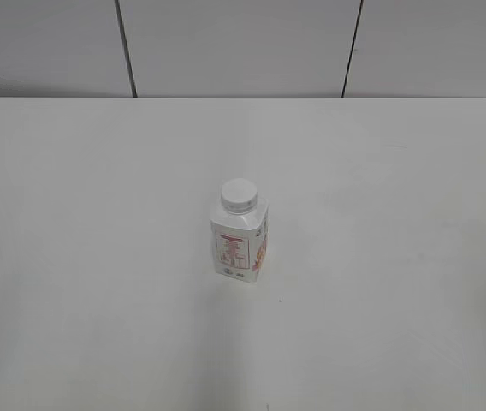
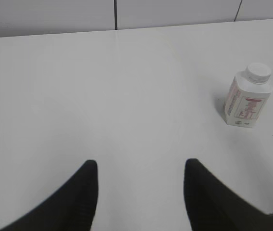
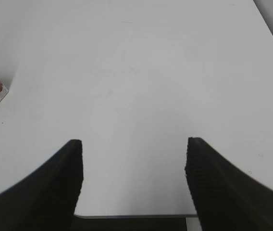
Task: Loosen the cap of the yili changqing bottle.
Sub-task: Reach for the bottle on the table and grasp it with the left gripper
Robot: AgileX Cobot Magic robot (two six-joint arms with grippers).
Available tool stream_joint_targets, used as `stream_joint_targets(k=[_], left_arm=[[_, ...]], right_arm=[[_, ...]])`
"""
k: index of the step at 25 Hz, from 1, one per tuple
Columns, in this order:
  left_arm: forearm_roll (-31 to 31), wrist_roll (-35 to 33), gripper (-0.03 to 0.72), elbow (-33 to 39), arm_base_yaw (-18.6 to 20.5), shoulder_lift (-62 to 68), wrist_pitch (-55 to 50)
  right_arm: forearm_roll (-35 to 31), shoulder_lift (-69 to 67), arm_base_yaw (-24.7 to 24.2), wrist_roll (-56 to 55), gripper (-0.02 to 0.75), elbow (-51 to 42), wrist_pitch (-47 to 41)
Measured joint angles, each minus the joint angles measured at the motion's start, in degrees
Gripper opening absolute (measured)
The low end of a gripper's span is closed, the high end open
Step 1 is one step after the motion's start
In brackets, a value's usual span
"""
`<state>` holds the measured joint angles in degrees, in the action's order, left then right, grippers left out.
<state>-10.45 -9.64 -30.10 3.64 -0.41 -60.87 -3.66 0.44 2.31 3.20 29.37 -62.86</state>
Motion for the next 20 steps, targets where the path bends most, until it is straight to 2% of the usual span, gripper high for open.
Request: stream_joint_targets(k=[20], left_arm=[[0.0,0.0,0.368,0.0,0.0,0.0,0.0]], right_arm=[[0.0,0.0,0.0,0.0,0.531,0.0,0.0]])
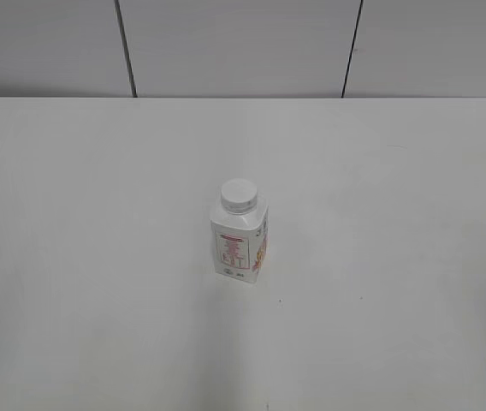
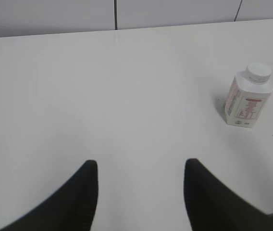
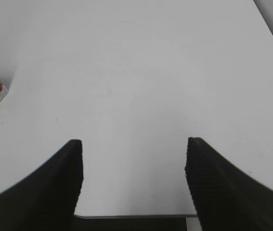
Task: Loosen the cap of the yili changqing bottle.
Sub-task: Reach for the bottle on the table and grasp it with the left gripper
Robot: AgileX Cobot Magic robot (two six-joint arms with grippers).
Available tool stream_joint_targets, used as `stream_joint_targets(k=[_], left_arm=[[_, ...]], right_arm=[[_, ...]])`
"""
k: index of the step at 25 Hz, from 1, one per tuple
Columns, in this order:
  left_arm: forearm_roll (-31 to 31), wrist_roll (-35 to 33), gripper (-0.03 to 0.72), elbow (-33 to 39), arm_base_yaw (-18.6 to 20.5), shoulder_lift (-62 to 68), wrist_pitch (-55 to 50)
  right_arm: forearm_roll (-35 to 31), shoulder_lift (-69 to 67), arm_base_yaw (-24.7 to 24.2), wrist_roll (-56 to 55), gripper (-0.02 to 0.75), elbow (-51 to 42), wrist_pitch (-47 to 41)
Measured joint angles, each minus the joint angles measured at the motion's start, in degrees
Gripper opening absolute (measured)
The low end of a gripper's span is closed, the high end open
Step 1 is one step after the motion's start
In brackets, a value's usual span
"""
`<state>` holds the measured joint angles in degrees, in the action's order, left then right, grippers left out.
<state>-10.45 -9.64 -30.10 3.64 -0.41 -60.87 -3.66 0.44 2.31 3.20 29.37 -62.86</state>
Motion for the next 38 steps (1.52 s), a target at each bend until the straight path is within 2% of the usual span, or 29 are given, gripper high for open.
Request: stream_joint_targets(k=[11,19,27,38], left_arm=[[0.0,0.0,0.371,0.0,0.0,0.0,0.0],[-1.9,0.0,0.464,-0.6,0.0,0.0,1.6],[-3.2,-2.4,0.468,-0.4,0.0,0.0,15.3],[-4.8,-3.2,0.463,12.5,0.0,1.0,42.7]], right_arm=[[0.0,0.0,0.0,0.0,0.531,0.0,0.0],[-0.2,0.0,0.0,0.0,0.531,0.0,0.0],[-0.2,0.0,0.0,0.0,0.531,0.0,0.0],[-0.2,0.0,0.0,0.0,0.531,0.0,0.0]])
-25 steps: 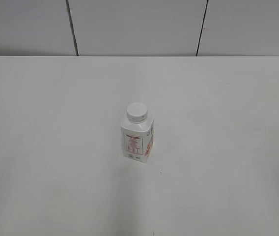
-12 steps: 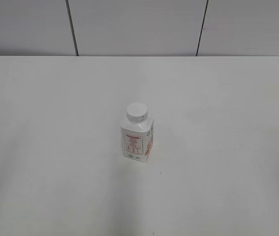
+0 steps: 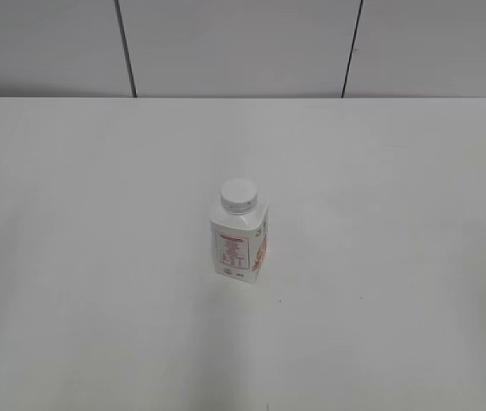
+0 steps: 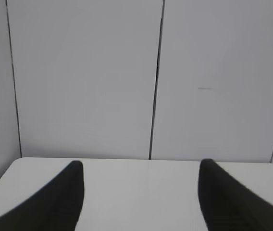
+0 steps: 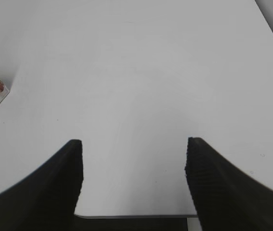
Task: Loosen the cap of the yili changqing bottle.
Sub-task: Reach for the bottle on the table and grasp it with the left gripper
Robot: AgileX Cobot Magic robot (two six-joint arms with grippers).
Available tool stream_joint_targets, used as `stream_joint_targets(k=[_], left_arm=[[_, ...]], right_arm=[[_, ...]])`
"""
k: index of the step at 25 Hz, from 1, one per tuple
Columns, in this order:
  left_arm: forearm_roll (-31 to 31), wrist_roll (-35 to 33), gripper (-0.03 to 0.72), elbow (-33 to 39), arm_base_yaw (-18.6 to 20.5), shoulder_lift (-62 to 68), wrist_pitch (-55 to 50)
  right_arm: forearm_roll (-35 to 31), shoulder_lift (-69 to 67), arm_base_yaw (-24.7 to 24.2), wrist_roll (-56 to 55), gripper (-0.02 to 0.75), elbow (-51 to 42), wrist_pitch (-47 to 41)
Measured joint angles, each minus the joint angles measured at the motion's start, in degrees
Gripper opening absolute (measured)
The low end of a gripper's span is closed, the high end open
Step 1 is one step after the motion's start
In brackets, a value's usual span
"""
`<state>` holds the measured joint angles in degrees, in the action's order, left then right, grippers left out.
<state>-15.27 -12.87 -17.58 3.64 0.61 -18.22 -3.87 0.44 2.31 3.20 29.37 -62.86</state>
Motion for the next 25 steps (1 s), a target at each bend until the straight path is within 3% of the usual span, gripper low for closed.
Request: stream_joint_targets(k=[18,23,25], left_arm=[[0.2,0.4,0.428,1.2,0.0,33.5,28.5],[1.4,3.2,0.428,1.2,0.0,44.7,40.0],[4.4,7.3,0.428,1.2,0.0,50.2,43.7]], right_arm=[[-0.1,0.0,0.0,0.0,0.531,0.0,0.0],[-0.8,0.0,0.0,0.0,0.531,0.0,0.0],[-1.0,0.0,0.0,0.0,0.531,0.0,0.0]])
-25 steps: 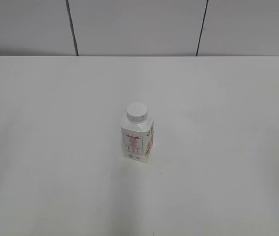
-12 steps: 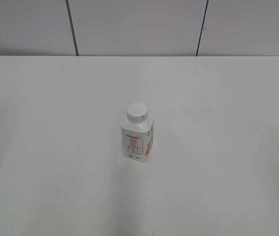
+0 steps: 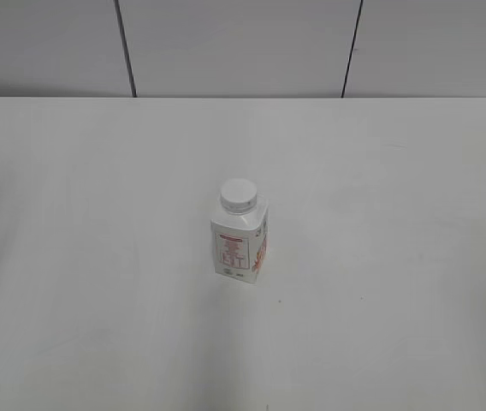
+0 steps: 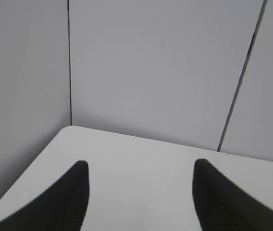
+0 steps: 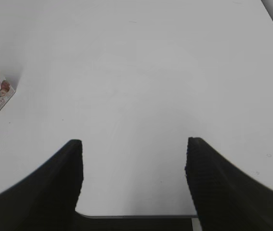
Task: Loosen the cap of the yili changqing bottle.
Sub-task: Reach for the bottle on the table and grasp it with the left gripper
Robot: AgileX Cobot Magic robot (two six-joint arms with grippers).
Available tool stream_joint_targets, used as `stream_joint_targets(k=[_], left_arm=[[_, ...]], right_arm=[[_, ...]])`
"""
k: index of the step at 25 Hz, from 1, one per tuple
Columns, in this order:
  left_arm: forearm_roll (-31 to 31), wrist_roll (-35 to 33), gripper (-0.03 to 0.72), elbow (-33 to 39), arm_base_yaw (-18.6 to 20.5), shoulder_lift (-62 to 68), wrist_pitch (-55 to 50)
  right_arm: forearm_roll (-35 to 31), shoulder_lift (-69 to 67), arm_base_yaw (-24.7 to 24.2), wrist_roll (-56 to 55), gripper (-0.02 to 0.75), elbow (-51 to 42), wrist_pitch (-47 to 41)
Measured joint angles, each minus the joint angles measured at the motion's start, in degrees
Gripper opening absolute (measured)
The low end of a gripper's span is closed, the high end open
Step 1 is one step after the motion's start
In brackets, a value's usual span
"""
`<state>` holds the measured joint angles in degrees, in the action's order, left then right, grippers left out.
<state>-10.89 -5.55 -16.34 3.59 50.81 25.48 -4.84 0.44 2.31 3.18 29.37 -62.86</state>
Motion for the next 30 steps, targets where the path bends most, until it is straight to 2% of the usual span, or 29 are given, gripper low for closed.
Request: stream_joint_targets(k=[4,6,10,15,21,30], left_arm=[[13.0,8.1,0.428,0.0,-0.2,7.8,8.8],[17.7,10.6,0.427,0.0,-0.2,11.6,12.6],[28.2,17.0,0.426,-1.1,-0.2,19.2,15.3],[41.7,23.2,0.426,-5.9,-0.3,28.9,18.4],[62.1,36.7,0.426,-12.7,-0.2,41.8,23.6],[79.2,49.0,0.426,-24.7,-0.2,58.3,34.7]], right_arm=[[-0.1,0.0,0.0,0.0,0.531,0.0,0.0],[-0.1,0.0,0.0,0.0,0.531,0.0,0.1],[-0.1,0.0,0.0,0.0,0.531,0.0,0.1],[-0.1,0.0,0.0,0.0,0.531,0.0,0.1],[-0.1,0.0,0.0,0.0,0.531,0.0,0.1],[-0.2,0.0,0.0,0.0,0.531,0.0,0.1]])
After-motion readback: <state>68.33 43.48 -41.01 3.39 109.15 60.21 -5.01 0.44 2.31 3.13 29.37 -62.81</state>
